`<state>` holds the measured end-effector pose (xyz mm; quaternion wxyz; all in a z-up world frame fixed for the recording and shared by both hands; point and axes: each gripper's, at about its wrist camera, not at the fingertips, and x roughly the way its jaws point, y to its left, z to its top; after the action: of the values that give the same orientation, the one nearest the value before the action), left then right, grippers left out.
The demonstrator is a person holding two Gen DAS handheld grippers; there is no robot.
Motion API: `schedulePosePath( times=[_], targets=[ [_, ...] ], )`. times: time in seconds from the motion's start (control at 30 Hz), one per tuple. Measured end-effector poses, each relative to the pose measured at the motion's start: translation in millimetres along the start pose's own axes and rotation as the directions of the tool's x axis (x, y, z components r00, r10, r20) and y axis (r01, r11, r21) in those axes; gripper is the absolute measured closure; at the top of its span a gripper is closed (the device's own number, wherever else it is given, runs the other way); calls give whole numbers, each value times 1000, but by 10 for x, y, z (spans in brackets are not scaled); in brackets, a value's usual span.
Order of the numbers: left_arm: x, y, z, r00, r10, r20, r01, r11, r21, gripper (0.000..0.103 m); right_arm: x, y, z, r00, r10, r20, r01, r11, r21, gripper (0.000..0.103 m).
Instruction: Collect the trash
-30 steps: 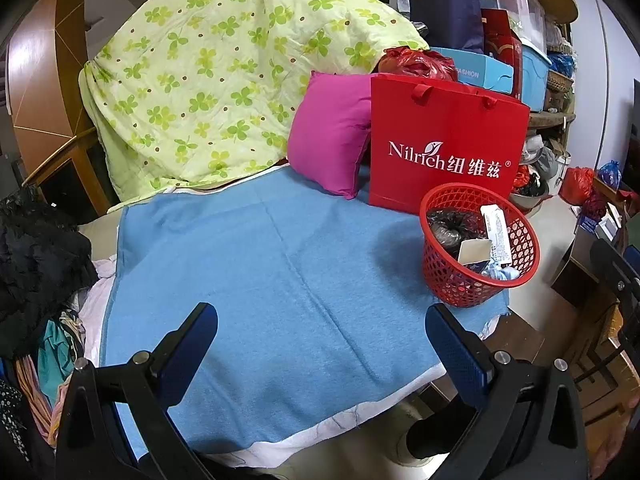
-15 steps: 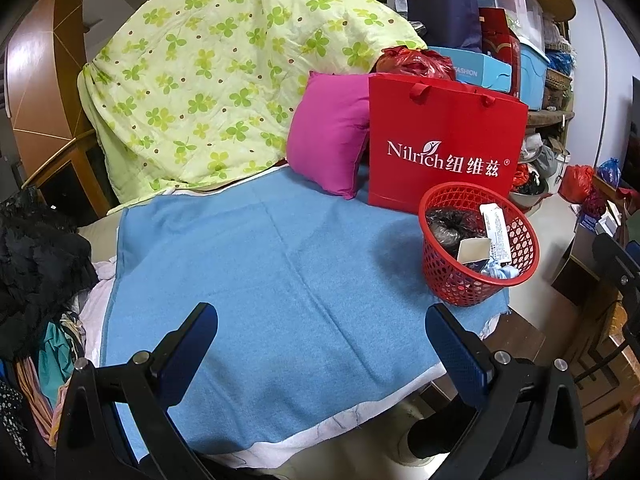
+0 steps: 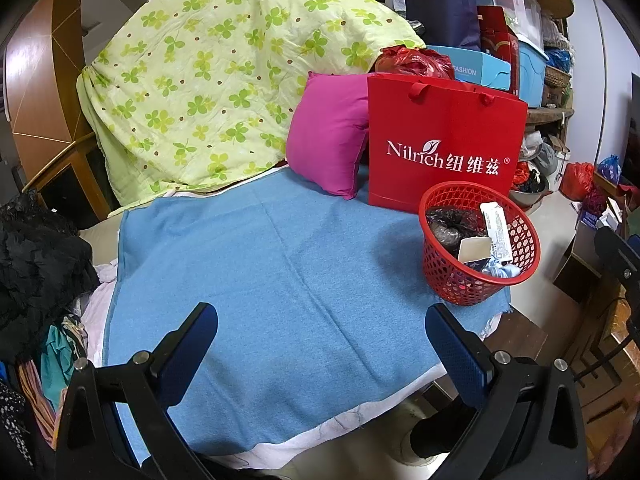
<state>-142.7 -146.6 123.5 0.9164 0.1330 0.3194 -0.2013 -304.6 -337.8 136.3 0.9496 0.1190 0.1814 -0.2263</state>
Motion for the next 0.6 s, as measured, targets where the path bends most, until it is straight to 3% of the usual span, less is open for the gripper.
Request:
schedulePosePath(
  times=[0.6],
  targets=[
    [-7, 21, -5, 1000, -7, -1, 7, 1000, 15, 0, -8, 0, 12, 1000, 1, 2, -1, 1000, 1, 27]
  ],
)
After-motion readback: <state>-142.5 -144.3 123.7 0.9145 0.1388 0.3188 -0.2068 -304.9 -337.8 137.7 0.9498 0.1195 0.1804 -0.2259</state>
